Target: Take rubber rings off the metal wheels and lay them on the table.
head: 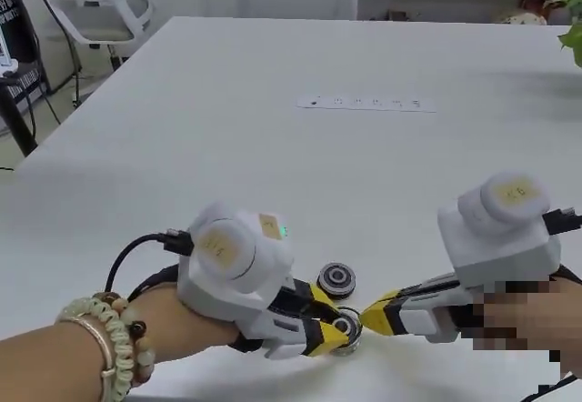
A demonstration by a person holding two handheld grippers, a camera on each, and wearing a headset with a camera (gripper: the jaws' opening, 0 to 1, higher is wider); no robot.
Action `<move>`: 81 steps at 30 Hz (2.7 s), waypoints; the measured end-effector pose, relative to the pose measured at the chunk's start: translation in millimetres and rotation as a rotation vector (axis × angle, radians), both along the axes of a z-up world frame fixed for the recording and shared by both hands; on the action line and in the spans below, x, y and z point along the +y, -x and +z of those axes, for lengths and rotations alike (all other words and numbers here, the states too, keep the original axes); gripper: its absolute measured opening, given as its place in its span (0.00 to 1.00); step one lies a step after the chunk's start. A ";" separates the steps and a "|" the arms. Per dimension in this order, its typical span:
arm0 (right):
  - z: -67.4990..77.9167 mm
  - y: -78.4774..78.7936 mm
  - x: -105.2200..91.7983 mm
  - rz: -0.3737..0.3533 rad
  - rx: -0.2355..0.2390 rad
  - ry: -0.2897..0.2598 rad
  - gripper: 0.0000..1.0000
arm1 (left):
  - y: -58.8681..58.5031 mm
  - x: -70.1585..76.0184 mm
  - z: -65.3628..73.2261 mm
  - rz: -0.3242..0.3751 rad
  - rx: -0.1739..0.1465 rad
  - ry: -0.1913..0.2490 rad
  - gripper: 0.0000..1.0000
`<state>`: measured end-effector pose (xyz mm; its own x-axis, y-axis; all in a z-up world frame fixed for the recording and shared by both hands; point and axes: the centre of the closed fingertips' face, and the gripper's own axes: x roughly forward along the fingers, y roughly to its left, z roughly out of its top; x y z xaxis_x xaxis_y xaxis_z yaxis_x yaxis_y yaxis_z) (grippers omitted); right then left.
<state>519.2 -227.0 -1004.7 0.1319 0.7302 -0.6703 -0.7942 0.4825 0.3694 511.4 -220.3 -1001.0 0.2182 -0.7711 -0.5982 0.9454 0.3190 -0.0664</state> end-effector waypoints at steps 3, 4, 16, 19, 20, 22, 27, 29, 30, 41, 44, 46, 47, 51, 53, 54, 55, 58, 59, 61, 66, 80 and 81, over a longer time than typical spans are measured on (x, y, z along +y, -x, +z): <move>-0.1 -0.4 -0.6 0.000 -0.004 0.003 0.00 | -0.5 2.4 4.4 0.007 0.012 0.005 0.24; 0.4 -1.5 -1.3 -0.007 -0.004 0.002 0.00 | -0.4 2.5 7.3 0.007 0.008 0.012 0.26; 13.9 -10.2 -2.9 -0.044 -0.020 -0.048 0.00 | 1.8 18.7 54.6 -0.008 -0.050 0.049 0.45; 17.2 -11.2 -1.6 -0.047 -0.025 -0.059 0.00 | 1.1 30.7 67.9 0.022 -0.074 0.064 0.48; 18.9 -11.3 -0.9 -0.047 -0.027 -0.065 0.00 | 1.1 36.5 72.2 0.031 -0.086 0.063 0.50; 21.7 -12.0 -0.1 -0.050 -0.029 -0.076 0.00 | 2.7 47.6 78.6 0.053 -0.091 0.061 0.55; 31.0 -16.9 0.9 -0.071 -0.038 -0.113 0.00 | 6.0 75.4 95.9 0.121 -0.125 0.061 0.62; 33.0 -17.5 1.6 -0.076 -0.044 -0.120 0.00 | 9.4 86.0 100.8 0.154 -0.126 0.070 0.65; 33.5 -17.6 2.0 -0.077 -0.045 -0.123 0.00 | 10.5 89.8 102.2 0.168 -0.129 0.075 0.66; 46.7 -9.2 21.7 -0.049 -0.043 -0.195 0.00 | 36.1 110.8 82.2 0.277 -0.080 0.089 0.70; 48.7 -6.0 28.7 -0.040 -0.044 -0.211 0.00 | 38.7 110.7 79.6 0.294 -0.073 0.099 0.72; 47.9 -4.0 32.5 -0.030 -0.043 -0.214 0.00 | 39.2 110.9 77.6 0.308 -0.069 0.108 0.73; 47.1 -2.8 34.2 -0.025 -0.043 -0.213 0.00 | 39.1 111.0 77.1 0.311 -0.068 0.110 0.73; 40.5 4.6 42.1 0.004 -0.051 -0.189 0.00 | 38.4 112.3 73.1 0.345 -0.048 0.127 0.74; 37.2 8.9 45.7 0.019 -0.050 -0.177 0.00 | 37.8 112.8 71.9 0.354 -0.041 0.129 0.74; 33.8 9.3 47.5 0.030 -0.052 -0.170 0.00 | 37.3 113.5 71.3 0.359 -0.038 0.129 0.74; 32.2 10.7 49.3 0.035 -0.053 -0.165 0.00 | 36.9 114.5 70.8 0.364 -0.035 0.128 0.73; 29.3 16.8 55.5 0.064 -0.056 -0.158 0.00 | 36.0 116.5 70.1 0.378 -0.033 0.128 0.75; 28.2 19.5 57.6 0.078 -0.058 -0.156 0.00 | 36.2 116.6 69.7 0.379 -0.031 0.127 0.75; 24.2 23.1 58.5 0.100 -0.061 -0.139 0.00 | 37.0 117.1 67.7 0.379 -0.025 0.119 0.75; 13.2 28.5 58.3 0.146 -0.083 -0.096 0.00 | 37.7 117.5 65.2 0.383 -0.013 0.109 0.73; 10.5 23.6 57.5 0.162 -0.126 -0.077 0.12 | 35.3 120.3 67.4 0.409 -0.013 0.128 0.73; 10.7 22.8 57.3 0.160 -0.129 -0.077 0.14 | 35.0 120.4 67.6 0.410 -0.015 0.129 0.73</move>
